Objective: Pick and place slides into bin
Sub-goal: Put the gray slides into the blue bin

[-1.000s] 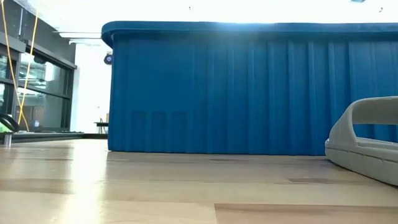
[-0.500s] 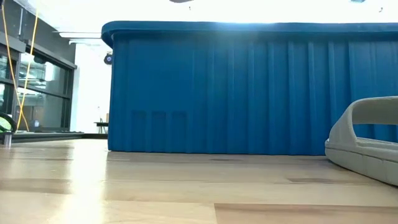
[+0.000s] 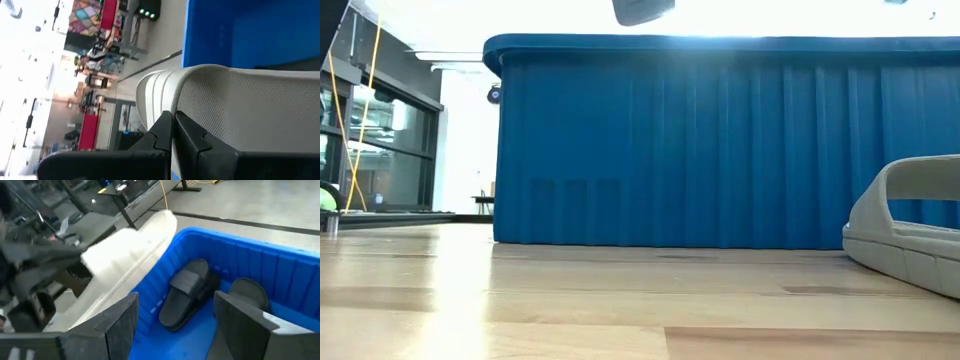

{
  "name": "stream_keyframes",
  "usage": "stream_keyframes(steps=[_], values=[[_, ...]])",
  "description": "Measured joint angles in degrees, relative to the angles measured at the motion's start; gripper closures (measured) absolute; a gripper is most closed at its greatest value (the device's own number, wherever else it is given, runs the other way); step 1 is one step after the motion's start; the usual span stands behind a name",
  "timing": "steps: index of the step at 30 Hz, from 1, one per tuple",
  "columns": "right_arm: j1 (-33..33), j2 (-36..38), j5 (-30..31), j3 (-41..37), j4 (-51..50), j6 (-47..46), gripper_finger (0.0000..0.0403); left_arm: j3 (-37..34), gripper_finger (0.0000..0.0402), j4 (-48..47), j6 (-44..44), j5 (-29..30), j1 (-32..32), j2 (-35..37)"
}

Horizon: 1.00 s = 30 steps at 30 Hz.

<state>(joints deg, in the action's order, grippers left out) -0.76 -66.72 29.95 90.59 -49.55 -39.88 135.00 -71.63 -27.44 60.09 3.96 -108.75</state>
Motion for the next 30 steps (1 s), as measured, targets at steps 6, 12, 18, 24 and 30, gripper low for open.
stream_keyframes(steps=[6, 12, 18, 24, 30], values=[[10.1, 3.0, -9.5, 0.0, 0.4, 0.0, 0.0155, 0.0, 0.0401, 6.8, -8.3, -1.6, -0.2, 0.0], [21.6, 2.4, -26.0, 0.0, 4.3, -1.4, 0.0155, 0.0, 0.0401, 14.1, -15.8, -1.8, -0.2, 0.0], [30.2, 0.3, -36.1, 0.0, 5.2, -1.0, 0.0155, 0.0, 0.0401, 16.3, -17.3, -3.0, -0.8, 0.0], [37.7, -2.4, -44.6, 0.0, 8.1, -0.4, 0.0155, 0.0, 0.0401, 16.3, -16.7, -2.7, -2.3, -0.1], [40.3, -4.4, -50.8, 0.0, 13.6, -2.6, 0.0155, -1.9, 0.0401, 16.1, -15.8, -2.0, -5.0, -0.1]])
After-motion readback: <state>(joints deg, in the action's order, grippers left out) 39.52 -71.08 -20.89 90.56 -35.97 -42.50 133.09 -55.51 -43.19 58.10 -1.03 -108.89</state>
